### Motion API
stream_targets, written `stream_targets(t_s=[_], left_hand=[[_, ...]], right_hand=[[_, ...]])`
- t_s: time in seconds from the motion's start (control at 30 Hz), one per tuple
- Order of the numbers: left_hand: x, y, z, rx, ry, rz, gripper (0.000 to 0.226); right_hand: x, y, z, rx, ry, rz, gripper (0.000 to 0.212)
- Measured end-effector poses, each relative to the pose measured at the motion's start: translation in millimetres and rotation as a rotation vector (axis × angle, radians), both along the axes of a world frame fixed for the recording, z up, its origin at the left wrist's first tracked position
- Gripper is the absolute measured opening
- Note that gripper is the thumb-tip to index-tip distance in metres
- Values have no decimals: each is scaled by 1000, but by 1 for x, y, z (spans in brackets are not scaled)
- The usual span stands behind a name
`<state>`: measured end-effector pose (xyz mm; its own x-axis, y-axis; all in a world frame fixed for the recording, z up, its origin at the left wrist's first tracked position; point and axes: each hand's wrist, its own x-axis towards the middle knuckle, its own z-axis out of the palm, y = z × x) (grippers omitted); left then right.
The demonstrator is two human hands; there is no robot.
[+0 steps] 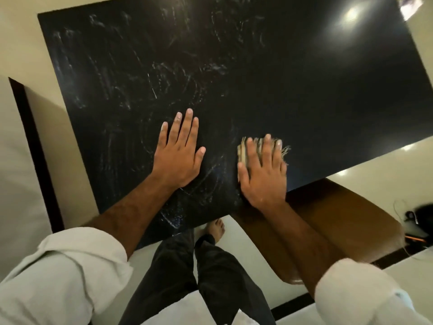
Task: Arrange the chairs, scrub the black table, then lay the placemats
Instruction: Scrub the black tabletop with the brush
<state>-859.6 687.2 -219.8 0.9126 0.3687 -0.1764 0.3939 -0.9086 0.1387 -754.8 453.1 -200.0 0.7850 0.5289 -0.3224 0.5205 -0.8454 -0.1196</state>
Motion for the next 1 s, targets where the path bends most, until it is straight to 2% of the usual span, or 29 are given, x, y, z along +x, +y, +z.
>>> stream_targets(t_s=[0.1,0.23,0.33,0.43,0.53,0.63,0.7,0.83,1.0], left_hand=[[-19,-14,-3,3,-9,-30,80],[-20,-20,-7,5,-27,-5,77],[-22,-20,-7,-7,-19,-12,76],[-23,-23,-4,0,-2,-1,77],[-20,-24,-1,-3,8,17,77],[-20,-23,-2,-12,8,12,77],[-21,-24,-3,-9,10,5,77],[-23,-22,-4,-16,2,-13,76],[-24,-18,2,-29,22,-38,75]], right_hand=[[34,40,-8,50,-106,-99,73],[13,77,-15,93,-144,32,73],[-32,45,-10,88,-76,165,72],[-60,-2,-2,30,-20,200,74],[-37,-17,-1,-5,-26,109,74],[5,13,-7,52,-103,-56,72],[17,41,-14,84,-143,-92,73],[-25,55,-15,115,-131,69,73],[-92,-15,-1,47,11,204,73]])
